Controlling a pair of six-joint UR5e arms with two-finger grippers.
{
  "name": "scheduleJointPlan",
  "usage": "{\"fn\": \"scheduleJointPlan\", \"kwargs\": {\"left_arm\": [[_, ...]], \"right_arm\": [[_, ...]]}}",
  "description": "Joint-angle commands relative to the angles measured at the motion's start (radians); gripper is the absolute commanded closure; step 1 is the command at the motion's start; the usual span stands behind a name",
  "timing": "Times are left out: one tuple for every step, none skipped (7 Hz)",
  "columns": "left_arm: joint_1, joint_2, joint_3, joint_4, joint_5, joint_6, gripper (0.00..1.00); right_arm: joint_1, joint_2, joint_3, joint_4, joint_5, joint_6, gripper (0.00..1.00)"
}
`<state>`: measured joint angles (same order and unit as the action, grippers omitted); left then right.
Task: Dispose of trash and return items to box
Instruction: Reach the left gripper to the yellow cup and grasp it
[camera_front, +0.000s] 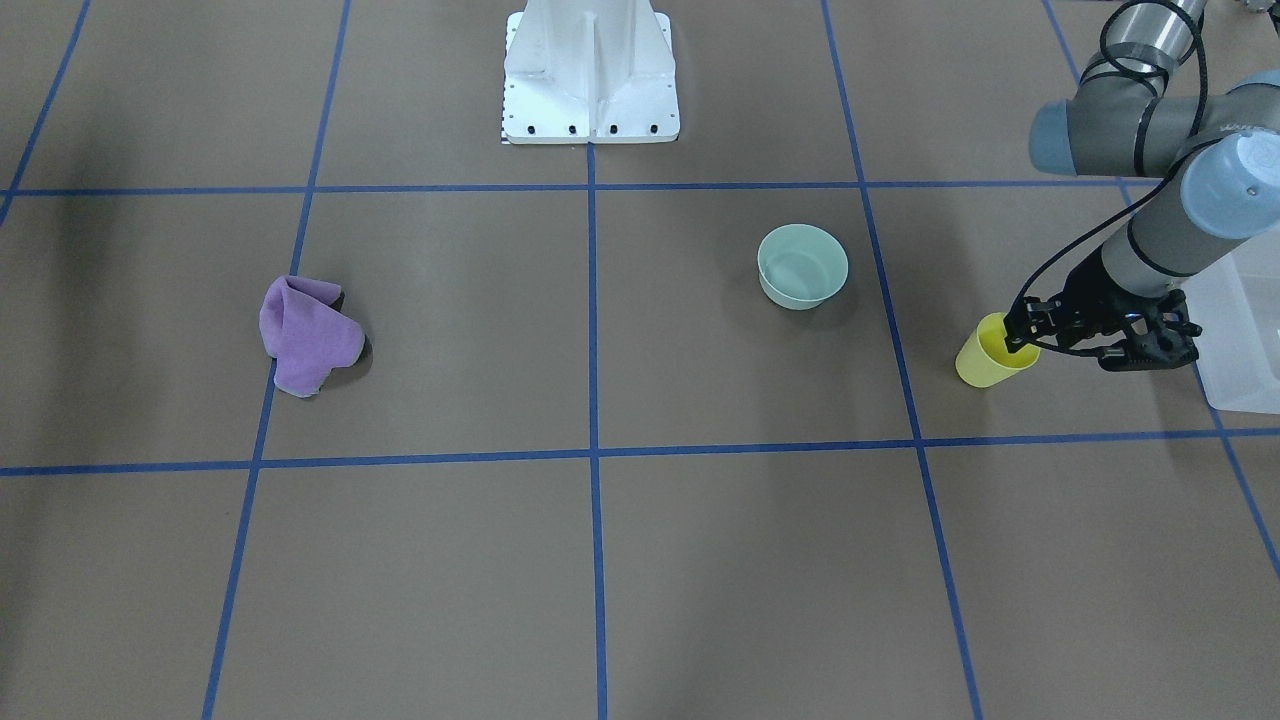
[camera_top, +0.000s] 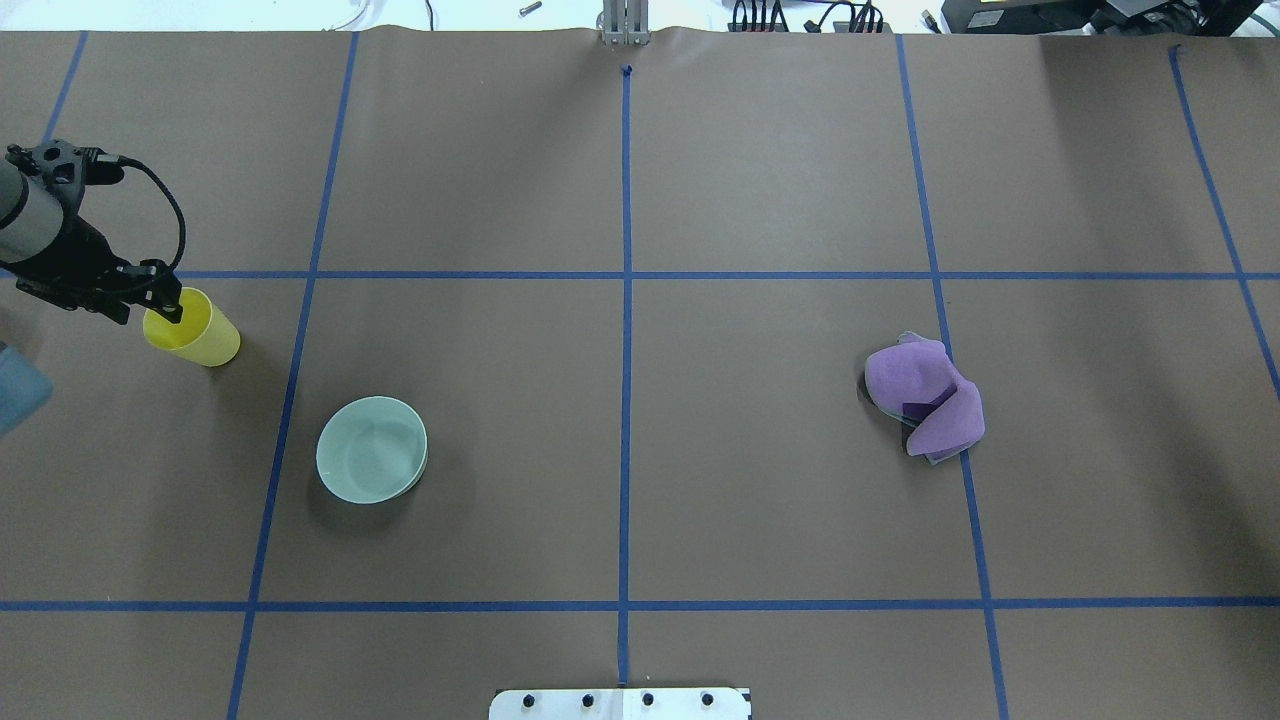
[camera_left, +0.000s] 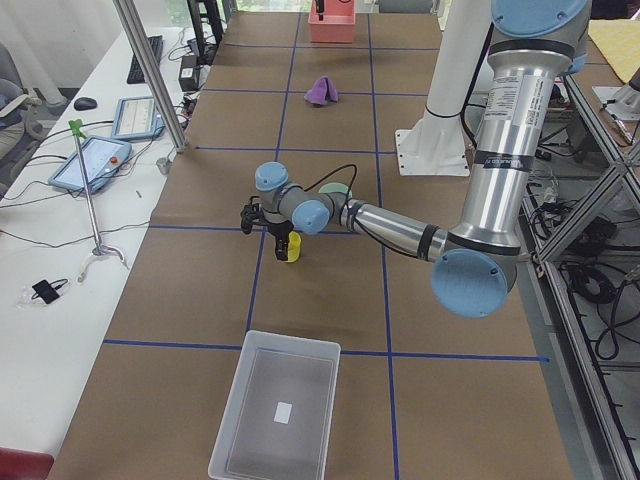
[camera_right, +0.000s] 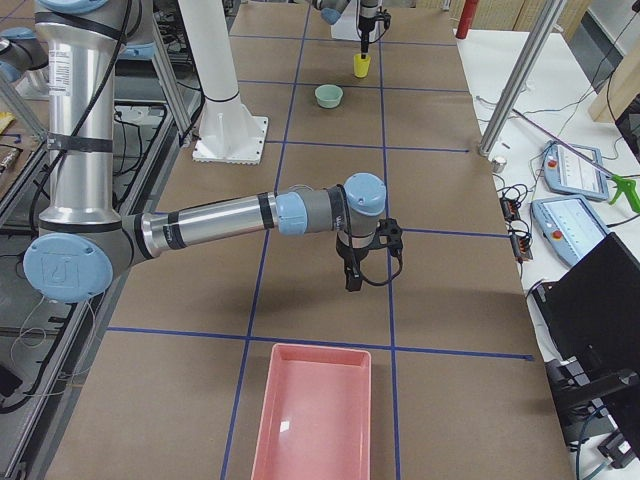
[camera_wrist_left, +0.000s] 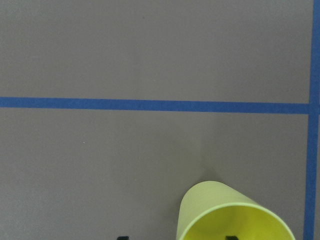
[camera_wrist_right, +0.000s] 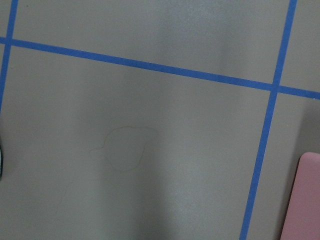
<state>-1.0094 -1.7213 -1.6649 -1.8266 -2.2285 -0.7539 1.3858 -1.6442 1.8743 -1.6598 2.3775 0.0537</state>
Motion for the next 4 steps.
{"fn": "scheduleJointPlan", "kwargs": {"left_arm": [[0.0, 0.002, -0.003, 0.004, -0.023, 0.002, 1.0], [-0.001, 0.003, -0.009, 0.012, -0.034, 0.007, 1.0], [-0.017, 0.009, -0.016, 0.013, -0.101, 0.014, 1.0], [-0.085, 0.014, -0.05, 0.021, -0.153, 0.018, 1.0]], "right_arm": [[-0.007, 0.001, -0.003, 0.0, 0.0, 0.0, 0.0], [-0.008, 0.003, -0.001, 0.0, 0.0, 0.0, 0.0], [-0.011, 0.006, -0.003, 0.0, -0.001, 0.002, 0.0], [-0.011, 0.009, -0.001, 0.0, -0.001, 0.0, 0.0]]}}
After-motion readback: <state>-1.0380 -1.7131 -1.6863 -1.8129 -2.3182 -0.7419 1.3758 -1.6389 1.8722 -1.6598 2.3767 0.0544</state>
